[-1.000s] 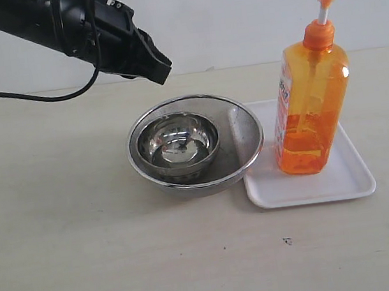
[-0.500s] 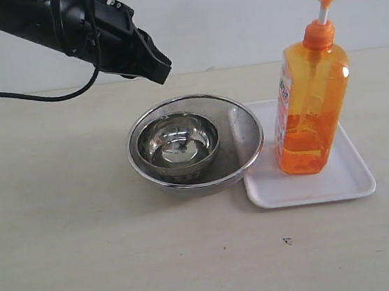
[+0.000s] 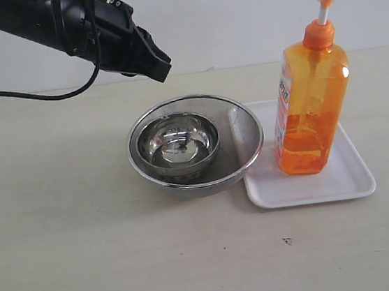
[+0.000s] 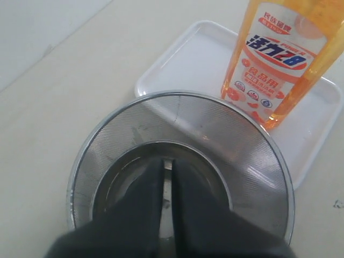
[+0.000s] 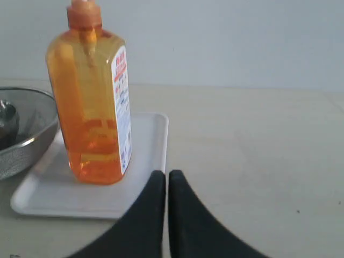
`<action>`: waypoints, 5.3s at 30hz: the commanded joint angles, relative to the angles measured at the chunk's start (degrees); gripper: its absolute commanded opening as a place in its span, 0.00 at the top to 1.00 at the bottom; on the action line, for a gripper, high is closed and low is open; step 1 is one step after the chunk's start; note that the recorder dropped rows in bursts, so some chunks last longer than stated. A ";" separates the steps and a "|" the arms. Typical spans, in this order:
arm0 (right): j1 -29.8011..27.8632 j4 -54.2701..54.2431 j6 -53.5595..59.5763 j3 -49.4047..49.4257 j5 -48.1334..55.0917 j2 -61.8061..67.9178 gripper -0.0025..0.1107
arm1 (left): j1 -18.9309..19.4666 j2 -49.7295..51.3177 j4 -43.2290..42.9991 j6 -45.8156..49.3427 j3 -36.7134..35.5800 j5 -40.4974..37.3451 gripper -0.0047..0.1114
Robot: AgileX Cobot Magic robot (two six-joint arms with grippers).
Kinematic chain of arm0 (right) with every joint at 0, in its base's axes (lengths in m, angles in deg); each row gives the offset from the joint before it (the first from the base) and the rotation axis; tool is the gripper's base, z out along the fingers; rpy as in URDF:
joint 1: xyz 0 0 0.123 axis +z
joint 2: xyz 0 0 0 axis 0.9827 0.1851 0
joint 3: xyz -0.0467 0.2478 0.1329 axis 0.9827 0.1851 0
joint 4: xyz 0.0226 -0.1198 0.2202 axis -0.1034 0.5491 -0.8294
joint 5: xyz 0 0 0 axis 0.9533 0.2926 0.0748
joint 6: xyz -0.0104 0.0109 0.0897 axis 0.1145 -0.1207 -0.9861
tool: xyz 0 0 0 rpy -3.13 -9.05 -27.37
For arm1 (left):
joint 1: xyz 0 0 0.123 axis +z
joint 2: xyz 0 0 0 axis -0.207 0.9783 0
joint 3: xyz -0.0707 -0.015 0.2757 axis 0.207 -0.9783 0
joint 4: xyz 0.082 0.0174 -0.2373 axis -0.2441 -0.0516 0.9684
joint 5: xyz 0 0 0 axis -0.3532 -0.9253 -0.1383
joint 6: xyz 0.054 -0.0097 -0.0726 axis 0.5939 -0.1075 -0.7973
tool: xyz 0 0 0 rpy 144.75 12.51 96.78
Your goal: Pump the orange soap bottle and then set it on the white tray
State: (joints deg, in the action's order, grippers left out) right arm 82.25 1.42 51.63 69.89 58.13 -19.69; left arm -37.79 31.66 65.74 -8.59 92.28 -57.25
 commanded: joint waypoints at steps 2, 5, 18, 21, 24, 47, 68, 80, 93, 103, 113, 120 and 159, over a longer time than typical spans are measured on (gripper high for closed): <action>-0.14 0.70 -3.96 1.14 3.39 -0.30 0.98 | -0.01 -0.70 0.01 -0.50 -0.21 0.70 0.92; -0.14 0.95 -3.96 1.14 3.15 -0.30 0.98 | -0.01 -0.70 0.01 -0.50 -0.21 0.70 0.92; -0.14 0.68 -4.72 1.14 3.25 -0.30 0.98 | -0.01 -0.70 0.01 -0.50 -0.21 0.70 0.92; -0.03 0.68 -4.72 1.14 3.25 -0.30 0.98 | -0.01 -0.70 0.01 -0.50 -0.21 0.70 0.92; -0.03 0.68 -4.72 1.14 3.25 -0.30 0.98 | -0.01 -0.70 0.01 -0.50 -0.21 0.70 0.92; -0.03 0.68 -4.72 1.14 3.25 -0.30 0.98 | -0.01 -2.72 -0.13 1.24 -0.36 5.67 0.92; -0.03 0.68 -4.72 1.14 3.25 -0.30 0.98 | 10.37 -82.65 0.50 -18.83 -57.55 26.98 0.92; -0.03 0.68 -4.72 1.14 3.25 -0.30 0.98 | 14.56 -99.18 -2.59 -18.11 -78.20 28.33 0.92; -0.03 0.68 -4.72 1.14 3.25 -0.30 0.98 | 14.56 -99.18 -0.56 -53.57 -79.25 19.90 0.92; -0.03 0.68 -4.72 1.14 3.25 -0.30 0.98 | 14.93 -99.18 -30.16 -47.14 -79.25 22.09 0.92; -0.03 0.68 -4.72 1.14 3.25 -0.30 0.98 | 20.66 -99.18 -24.23 -38.16 -79.25 19.89 0.92; -0.03 0.68 -4.72 1.14 3.25 -0.30 0.98 | 22.19 -99.18 -22.63 -46.14 -79.25 15.40 0.92; -0.03 0.68 -4.72 1.14 3.25 -0.30 0.98 | 24.15 -99.18 -22.79 -44.50 -79.25 15.52 0.92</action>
State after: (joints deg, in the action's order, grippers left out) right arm 82.25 1.74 46.89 71.05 61.64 -19.69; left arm -13.79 -67.30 42.64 -53.50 13.21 -41.88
